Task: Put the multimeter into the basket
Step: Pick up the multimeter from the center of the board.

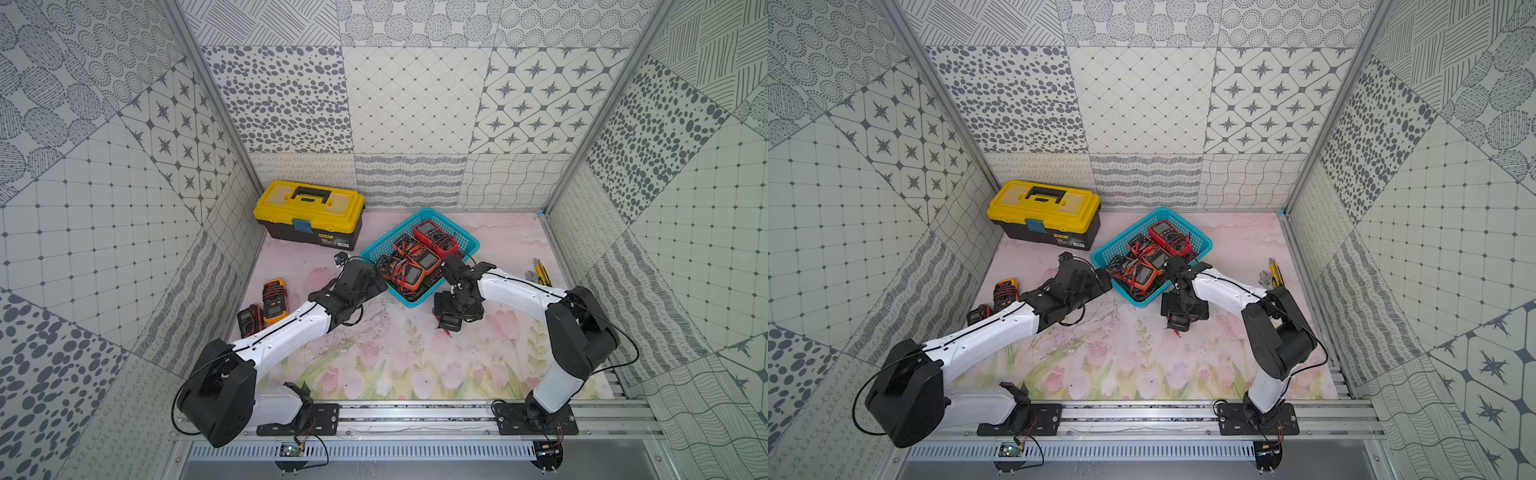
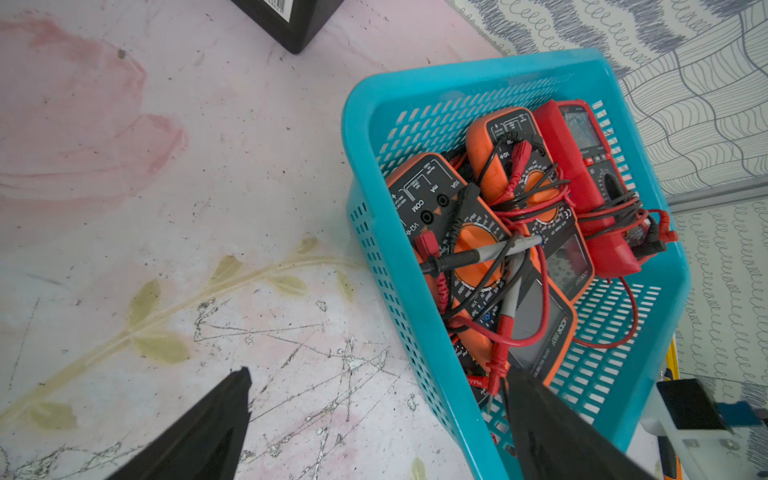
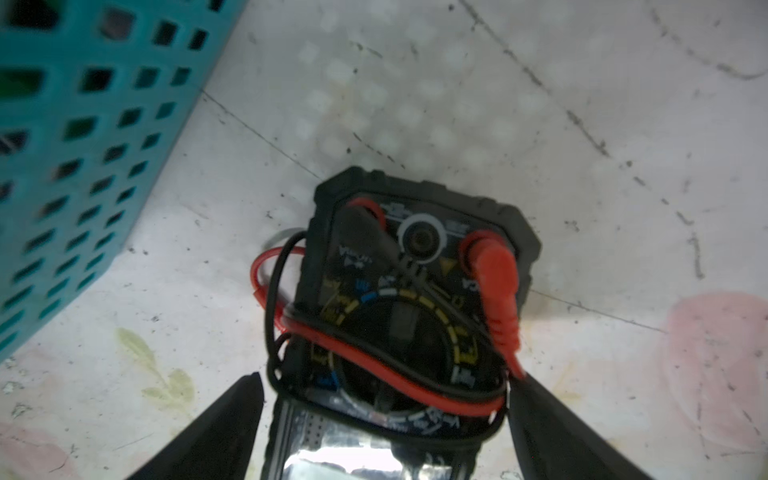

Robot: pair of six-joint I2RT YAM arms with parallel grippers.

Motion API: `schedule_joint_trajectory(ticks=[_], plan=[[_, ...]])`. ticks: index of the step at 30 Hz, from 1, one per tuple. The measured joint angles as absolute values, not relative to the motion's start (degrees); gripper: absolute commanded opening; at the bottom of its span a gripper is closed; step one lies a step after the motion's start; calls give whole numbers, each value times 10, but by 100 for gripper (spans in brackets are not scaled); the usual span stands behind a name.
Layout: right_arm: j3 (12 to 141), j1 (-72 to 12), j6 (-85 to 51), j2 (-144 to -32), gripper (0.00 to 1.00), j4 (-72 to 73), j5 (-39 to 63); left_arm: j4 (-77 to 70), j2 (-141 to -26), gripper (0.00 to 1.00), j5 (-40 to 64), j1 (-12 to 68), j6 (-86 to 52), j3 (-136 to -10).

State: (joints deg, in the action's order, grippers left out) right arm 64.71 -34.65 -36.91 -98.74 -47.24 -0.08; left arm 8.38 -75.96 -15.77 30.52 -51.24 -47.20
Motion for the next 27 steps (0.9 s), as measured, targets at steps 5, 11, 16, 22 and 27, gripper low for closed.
schedule_joint_trajectory(ticks=[5,11,16,22,27], plan=[[644,-347,-368,-990,78,-470,2,84,-761,99,-158,305,-512,-472],[644,-347,-362,-990,50,-471,-1,84,-762,99,-158,305,-512,-472],[649,-346,-323,-984,33,-489,-34,85,-762,99,-163,305,-509,-472],[702,-323,-247,-925,29,-547,-70,86,-760,99,-169,303,-508,-472],[801,-305,-179,-894,28,-593,-90,89,-750,99,-177,303,-507,-472]])
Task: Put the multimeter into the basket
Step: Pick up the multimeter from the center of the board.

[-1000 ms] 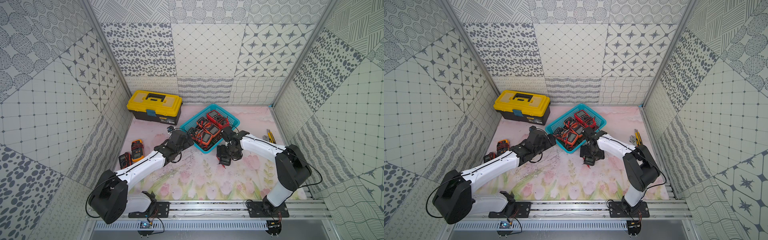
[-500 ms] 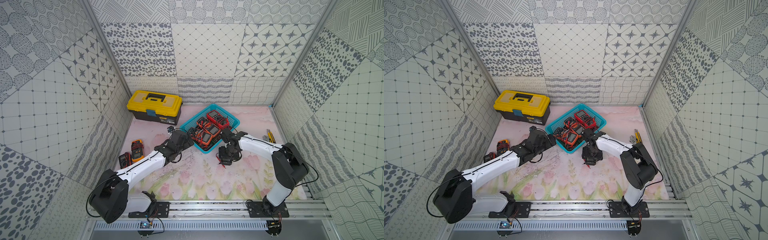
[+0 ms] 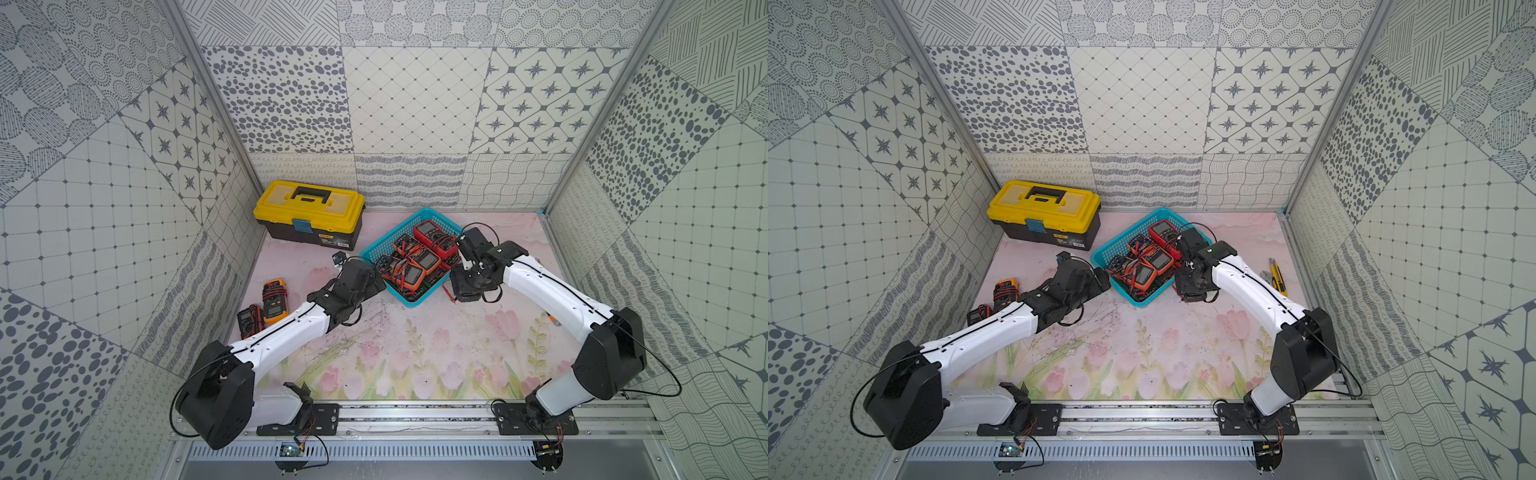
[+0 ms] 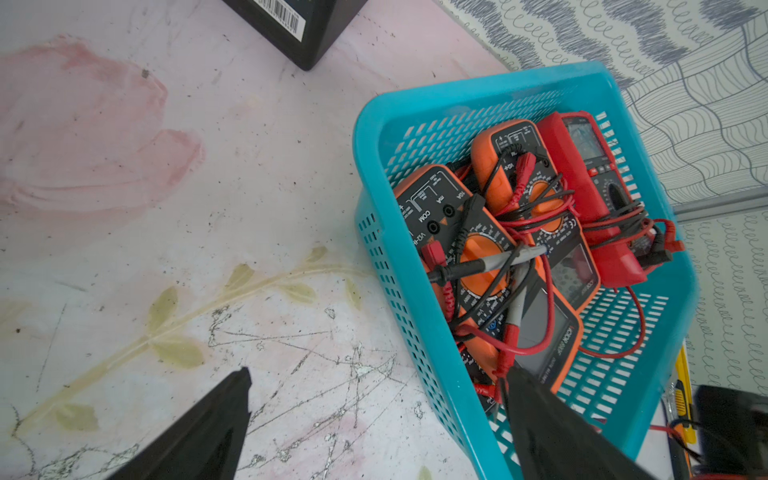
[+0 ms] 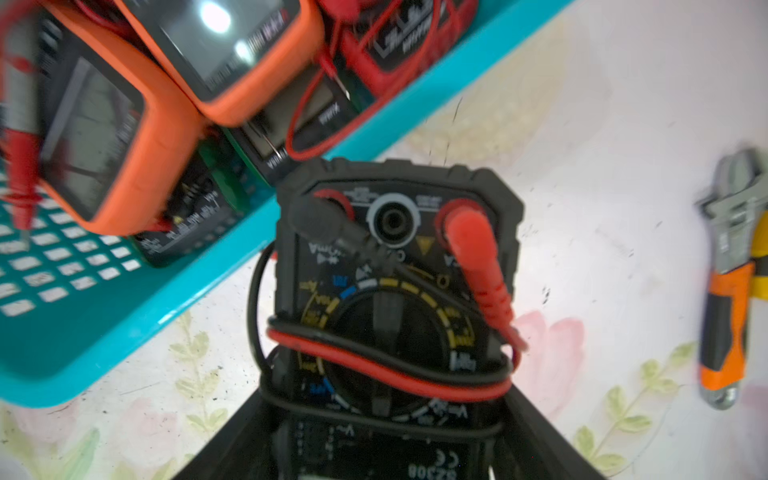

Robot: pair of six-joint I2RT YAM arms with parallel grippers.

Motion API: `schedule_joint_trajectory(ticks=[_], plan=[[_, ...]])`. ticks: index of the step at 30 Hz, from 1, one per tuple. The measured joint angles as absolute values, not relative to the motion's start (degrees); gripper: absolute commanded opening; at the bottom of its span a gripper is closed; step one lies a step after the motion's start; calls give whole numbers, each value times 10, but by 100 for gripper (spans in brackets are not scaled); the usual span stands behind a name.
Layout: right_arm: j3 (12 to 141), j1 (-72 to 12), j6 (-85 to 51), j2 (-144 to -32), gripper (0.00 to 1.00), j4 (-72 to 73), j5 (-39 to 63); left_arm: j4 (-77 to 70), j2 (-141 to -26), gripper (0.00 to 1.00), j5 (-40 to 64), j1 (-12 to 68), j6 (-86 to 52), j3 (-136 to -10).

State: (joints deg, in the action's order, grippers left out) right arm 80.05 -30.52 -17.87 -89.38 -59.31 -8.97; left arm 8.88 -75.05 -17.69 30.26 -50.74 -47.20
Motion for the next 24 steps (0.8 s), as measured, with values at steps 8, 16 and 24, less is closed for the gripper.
schedule_joint_trajectory(ticks=[8,16,24], plan=[[955,-305,-76,-928,25,-620,-102,93,-740,99,-187,300,-507,-472],[1087,-300,-1,-1034,24,-618,-105,97,-731,99,-188,300,-507,-472],[1149,-294,53,-1124,22,-621,-81,102,-718,99,-188,300,-507,-471]])
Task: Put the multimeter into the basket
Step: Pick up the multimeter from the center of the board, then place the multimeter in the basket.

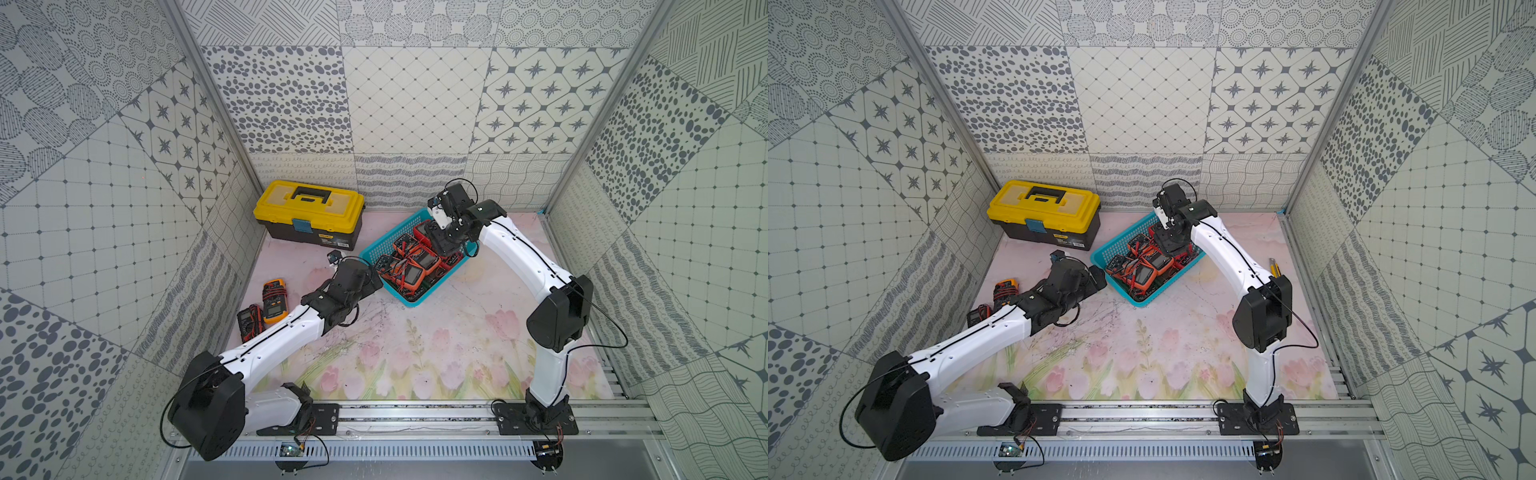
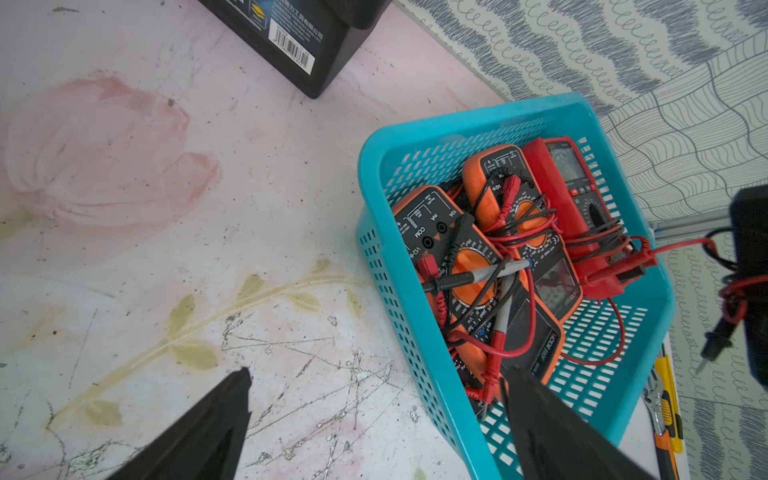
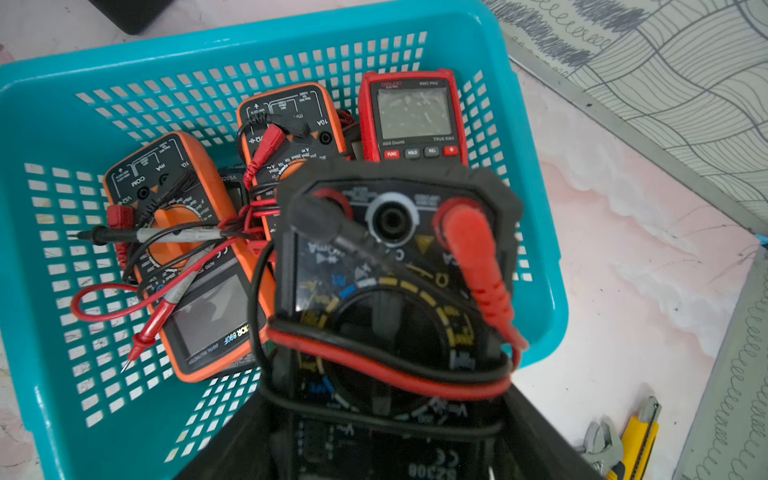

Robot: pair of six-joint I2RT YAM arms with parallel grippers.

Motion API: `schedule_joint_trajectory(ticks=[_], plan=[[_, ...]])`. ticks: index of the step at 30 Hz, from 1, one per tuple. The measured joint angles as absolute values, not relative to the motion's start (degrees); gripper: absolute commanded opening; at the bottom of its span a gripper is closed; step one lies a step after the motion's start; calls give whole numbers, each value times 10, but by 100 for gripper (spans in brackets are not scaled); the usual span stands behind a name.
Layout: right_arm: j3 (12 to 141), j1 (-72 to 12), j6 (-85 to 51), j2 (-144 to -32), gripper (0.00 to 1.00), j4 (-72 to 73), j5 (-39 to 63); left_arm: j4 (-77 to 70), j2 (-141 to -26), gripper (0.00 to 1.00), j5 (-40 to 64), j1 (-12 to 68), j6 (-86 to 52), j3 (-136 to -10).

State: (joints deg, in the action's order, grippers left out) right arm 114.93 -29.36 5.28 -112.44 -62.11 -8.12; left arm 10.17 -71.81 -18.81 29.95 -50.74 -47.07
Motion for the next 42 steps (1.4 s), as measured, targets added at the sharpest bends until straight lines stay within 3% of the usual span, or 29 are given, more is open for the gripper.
schedule_joint_trajectory(ticks=[15,30,36,42], plan=[[1346,-209,132,-1278,22,-672,-7,116,-712,99,-188,300,-508,-463],[1488,-206,161,-1400,24,-727,44,116,-708,99,-188,299,-508,-463],[1496,-206,161,-1413,35,-729,48,117,-708,99,-189,299,-508,-463],[1517,-206,159,-1429,58,-738,46,119,-708,99,-196,299,-508,-463]])
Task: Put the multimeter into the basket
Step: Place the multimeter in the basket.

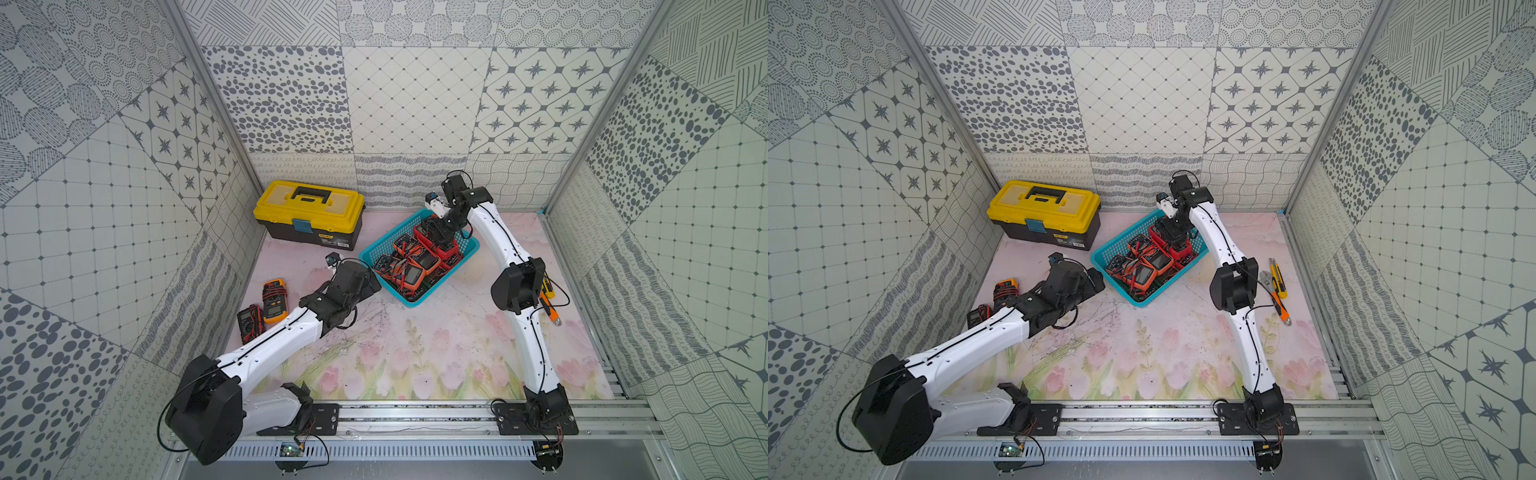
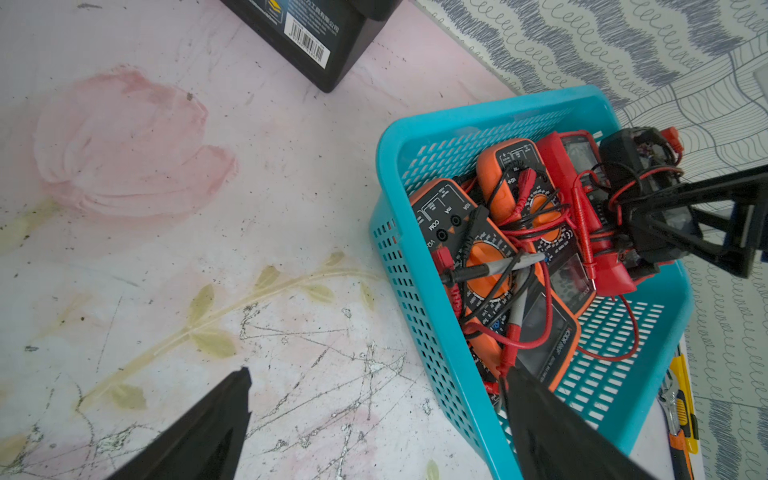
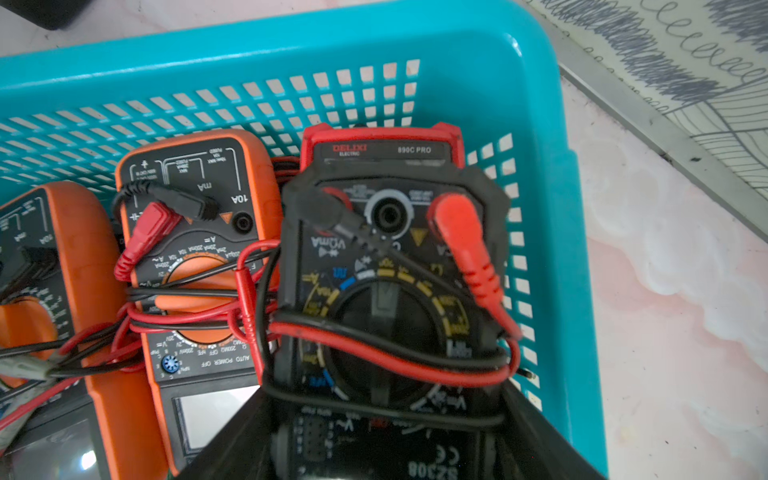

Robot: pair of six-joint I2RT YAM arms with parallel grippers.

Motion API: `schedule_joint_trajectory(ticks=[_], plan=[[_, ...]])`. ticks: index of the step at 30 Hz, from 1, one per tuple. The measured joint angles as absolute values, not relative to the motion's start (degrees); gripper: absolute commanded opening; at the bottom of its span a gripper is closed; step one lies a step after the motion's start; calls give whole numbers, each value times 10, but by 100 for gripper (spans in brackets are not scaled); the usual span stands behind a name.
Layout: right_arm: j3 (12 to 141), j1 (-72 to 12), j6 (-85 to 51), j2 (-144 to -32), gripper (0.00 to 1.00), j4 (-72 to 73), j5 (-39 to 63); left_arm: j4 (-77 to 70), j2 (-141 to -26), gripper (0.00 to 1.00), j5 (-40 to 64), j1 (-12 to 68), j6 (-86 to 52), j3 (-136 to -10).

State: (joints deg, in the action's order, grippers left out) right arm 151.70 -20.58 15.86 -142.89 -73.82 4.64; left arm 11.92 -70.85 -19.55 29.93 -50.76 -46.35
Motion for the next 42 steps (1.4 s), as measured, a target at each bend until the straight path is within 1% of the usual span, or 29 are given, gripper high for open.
schedule_joint_trajectory(ticks=[5,6,9,22,29,35,42], plan=[[1538,-206,153,-1440,89,-748,45,130,-708,99,-201,296,-503,-465],[1539,-206,152,-1443,93,-749,44,133,-708,99,-202,293,-502,-466],[1540,-206,149,-1461,99,-759,42,137,-708,99,-203,289,-498,-468],[1567,-206,135,-1471,99,-773,24,153,-705,99,-212,281,-493,-476],[1560,-206,128,-1434,99,-774,14,167,-693,99,-212,261,-491,-485],[1514,-206,124,-1359,99,-773,26,197,-684,99,-209,196,-478,-503],[1414,-218,122,-1287,99,-754,39,249,-676,99,-195,84,-458,-511]])
